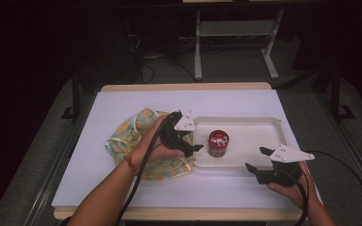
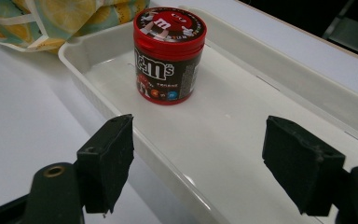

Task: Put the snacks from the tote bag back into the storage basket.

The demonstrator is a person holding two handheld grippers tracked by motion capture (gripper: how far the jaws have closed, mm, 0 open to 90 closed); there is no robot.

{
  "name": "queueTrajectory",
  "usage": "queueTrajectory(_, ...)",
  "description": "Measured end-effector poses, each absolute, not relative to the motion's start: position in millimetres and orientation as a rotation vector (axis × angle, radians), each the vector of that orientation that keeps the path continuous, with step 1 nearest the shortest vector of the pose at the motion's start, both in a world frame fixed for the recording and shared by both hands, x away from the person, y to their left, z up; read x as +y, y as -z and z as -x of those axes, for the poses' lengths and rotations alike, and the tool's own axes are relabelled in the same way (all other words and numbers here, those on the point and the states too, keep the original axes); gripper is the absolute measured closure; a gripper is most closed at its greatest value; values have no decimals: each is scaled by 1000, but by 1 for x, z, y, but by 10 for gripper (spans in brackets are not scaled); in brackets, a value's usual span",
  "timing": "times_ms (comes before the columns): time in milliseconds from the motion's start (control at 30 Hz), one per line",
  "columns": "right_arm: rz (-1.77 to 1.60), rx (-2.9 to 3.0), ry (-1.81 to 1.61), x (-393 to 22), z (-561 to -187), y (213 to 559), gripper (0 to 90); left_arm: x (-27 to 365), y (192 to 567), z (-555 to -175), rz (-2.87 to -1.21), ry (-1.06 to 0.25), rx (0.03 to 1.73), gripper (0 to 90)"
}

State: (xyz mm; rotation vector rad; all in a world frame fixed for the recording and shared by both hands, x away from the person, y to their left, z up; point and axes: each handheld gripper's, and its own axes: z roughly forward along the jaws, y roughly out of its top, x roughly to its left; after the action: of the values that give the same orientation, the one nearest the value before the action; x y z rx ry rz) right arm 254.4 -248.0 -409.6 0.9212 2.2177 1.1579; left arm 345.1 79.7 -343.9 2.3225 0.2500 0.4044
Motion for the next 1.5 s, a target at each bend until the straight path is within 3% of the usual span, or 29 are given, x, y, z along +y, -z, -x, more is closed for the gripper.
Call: queueTrajectory(1500, -926, 2227, -1169, -247, -254, 410, 241, 133, 359, -343, -2356, -455, 332, 207)
